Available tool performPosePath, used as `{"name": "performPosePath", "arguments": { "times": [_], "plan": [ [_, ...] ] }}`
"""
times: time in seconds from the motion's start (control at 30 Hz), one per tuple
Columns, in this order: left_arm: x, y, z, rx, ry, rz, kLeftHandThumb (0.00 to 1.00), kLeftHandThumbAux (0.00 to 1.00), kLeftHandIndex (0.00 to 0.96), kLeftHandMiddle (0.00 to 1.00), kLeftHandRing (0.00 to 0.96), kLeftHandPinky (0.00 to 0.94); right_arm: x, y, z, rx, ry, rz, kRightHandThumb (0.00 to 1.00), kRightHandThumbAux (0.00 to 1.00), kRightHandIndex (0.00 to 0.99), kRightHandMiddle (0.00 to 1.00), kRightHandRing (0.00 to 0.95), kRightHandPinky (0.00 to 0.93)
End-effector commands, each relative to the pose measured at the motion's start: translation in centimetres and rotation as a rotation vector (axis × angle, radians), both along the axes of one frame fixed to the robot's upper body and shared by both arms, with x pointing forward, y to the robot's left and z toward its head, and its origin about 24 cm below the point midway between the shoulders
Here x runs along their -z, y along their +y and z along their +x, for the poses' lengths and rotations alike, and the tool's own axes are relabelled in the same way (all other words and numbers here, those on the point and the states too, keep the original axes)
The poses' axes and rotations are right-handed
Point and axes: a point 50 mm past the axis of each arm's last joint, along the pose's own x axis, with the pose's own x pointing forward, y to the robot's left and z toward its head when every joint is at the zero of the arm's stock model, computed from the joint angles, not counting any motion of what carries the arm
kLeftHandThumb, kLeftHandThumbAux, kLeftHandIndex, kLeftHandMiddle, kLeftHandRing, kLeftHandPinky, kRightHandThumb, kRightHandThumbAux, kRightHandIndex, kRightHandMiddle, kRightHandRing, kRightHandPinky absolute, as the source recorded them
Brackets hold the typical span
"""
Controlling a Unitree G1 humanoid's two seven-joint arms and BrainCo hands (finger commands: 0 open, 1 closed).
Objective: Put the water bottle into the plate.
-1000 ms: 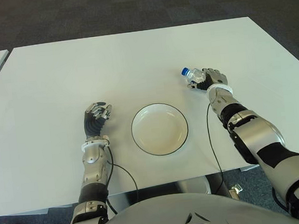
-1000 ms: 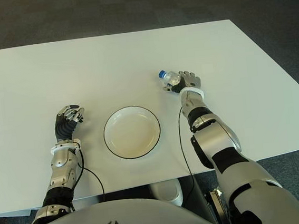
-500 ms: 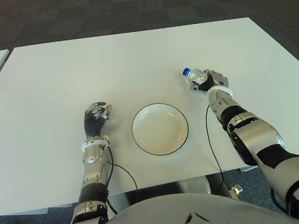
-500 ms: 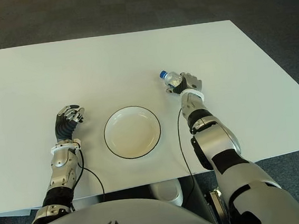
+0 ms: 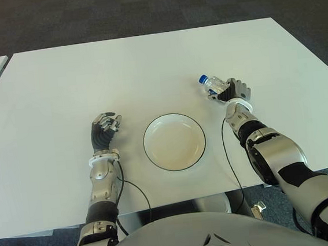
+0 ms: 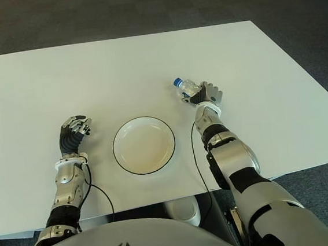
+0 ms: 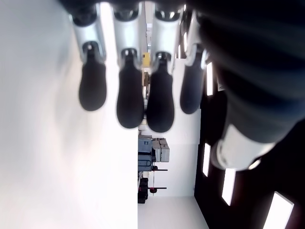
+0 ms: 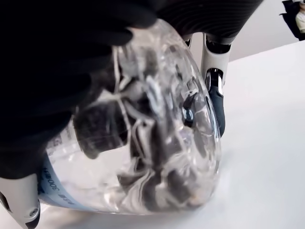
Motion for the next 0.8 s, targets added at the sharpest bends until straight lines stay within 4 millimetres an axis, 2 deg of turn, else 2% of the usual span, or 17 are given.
{"name": "performPosePath", "arguments": {
  "times": [0.03,0.4,0.67,0.73,0.8],
  "plan": [
    [1.3,0.1,-0.9,-0.009,0.078,-0.008,0.709,0.711,0.436,0.671,0.652,0.641,2.8,0.2,-2.1,0.024,0.093,0.036,0.845,0.677,0.413,0.583,0.715,0.742],
    [1.3,0.1,-1.0,-0.008,0.075,-0.008,0.708,0.712,0.436,0.671,0.651,0.636,2.5,0.2,-2.0,0.058,0.005,0.110,0.841,0.682,0.414,0.566,0.783,0.814],
    [1.3,0.0,-1.0,-0.008,0.075,-0.011,0.708,0.712,0.436,0.671,0.652,0.638,2.0,0.1,-1.7,0.126,-0.068,0.235,0.841,0.683,0.420,0.585,0.827,0.840],
    [1.3,0.0,-1.0,-0.006,0.074,-0.012,0.708,0.712,0.436,0.671,0.652,0.638,1.4,0.3,-1.3,0.147,-0.101,0.272,0.759,0.708,0.431,0.740,0.840,0.849],
    [1.3,0.0,-0.9,-0.003,0.073,-0.004,0.708,0.712,0.436,0.671,0.652,0.638,0.9,0.4,-0.9,0.169,-0.140,0.331,0.731,0.717,0.434,0.793,0.843,0.849]
  ]
}}
